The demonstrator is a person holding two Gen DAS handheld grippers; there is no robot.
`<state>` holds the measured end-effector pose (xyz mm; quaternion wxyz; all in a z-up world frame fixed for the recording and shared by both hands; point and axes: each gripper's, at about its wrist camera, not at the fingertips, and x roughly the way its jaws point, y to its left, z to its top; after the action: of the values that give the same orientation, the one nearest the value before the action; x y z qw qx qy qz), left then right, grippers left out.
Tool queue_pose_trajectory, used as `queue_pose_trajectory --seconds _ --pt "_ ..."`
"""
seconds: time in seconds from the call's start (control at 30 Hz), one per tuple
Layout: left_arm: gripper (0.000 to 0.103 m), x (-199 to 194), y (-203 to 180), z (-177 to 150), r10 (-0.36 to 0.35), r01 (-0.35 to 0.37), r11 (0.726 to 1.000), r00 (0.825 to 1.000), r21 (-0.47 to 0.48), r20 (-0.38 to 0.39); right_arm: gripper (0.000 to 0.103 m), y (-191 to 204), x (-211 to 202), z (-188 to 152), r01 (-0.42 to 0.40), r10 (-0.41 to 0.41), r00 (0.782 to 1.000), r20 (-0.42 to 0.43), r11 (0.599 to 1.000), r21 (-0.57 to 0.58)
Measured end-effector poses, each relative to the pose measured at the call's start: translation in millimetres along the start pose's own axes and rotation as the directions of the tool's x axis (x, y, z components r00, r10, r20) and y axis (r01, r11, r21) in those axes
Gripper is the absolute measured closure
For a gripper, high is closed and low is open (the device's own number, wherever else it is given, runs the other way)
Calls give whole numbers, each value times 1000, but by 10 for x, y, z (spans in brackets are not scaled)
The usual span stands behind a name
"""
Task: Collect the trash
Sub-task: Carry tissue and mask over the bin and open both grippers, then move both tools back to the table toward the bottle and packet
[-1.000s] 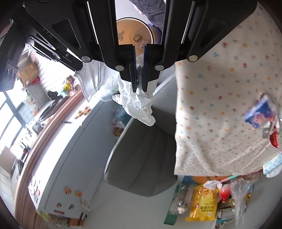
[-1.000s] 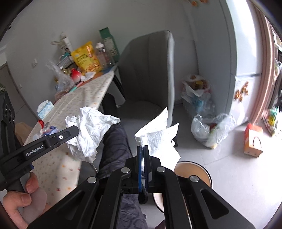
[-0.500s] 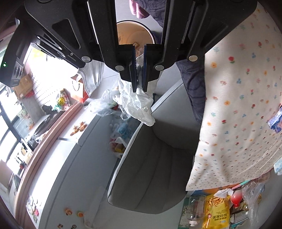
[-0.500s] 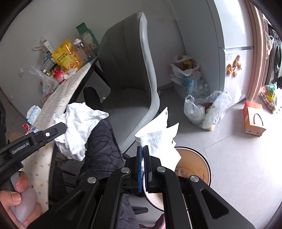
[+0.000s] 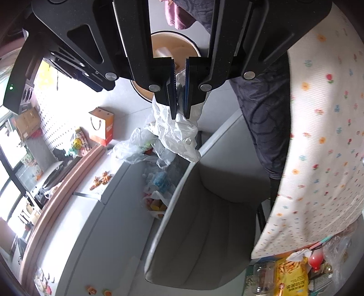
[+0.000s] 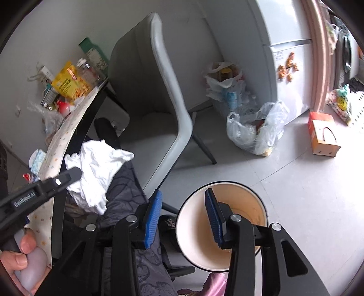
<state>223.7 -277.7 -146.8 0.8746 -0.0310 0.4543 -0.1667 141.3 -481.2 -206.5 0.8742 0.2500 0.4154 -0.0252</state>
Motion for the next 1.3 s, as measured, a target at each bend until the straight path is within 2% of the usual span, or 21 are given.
queue_pose_trajectory --seconds 0.23,0.33,0.4,0.43,0.47,0.57,0.63,0.7,0.77,0.9,1.0,1.17,1.3 --pt "97 209 -276 -47 -47 50 998 997 38 -65 63 -282 -358 109 54 -58 996 69 997 49" --pt "93 280 -397 -67 -94 100 993 991 58 -99 63 -345 -439 128 65 -70 994 85 996 66" --pt "72 294 -413 -85 -121 127 991 986 46 -117 63 -392 -493 147 68 -75 993 95 995 75" --pt "52 292 -402 -79 -135 140 989 984 36 -115 63 -405 -517 158 69 -76 992 101 995 77" --pt "41 272 -390 -74 -145 149 988 984 28 -107 63 -407 -534 161 68 -76 991 106 995 77" --pt "28 156 -361 -29 -147 149 989 986 23 -76 62 -357 -564 172 56 -64 992 110 996 71" --pt "23 53 -326 16 -142 143 990 988 19 -54 54 -258 -594 181 41 -48 992 118 998 53" --pt "17 -73 -264 74 -134 135 991 991 7 -29 41 -143 -631 185 32 -36 991 131 999 31" --pt "10 -254 -174 135 -115 115 993 993 -10 15 35 12 -664 195 23 -23 989 144 1000 -1" --pt "6 -554 24 233 -90 94 994 993 -51 82 25 333 -690 218 -8 16 988 153 999 -49" --pt "6 -783 242 300 -64 77 993 988 -88 138 24 560 -690 236 -30 43 987 156 996 -81" --pt "6 -1068 583 334 -42 71 987 981 -143 191 23 949 -706 229 -66 86 985 152 989 -131" --pt "6 -1290 882 349 2 43 981 972 -189 235 23 1281 -684 209 -94 121 982 142 979 -183"
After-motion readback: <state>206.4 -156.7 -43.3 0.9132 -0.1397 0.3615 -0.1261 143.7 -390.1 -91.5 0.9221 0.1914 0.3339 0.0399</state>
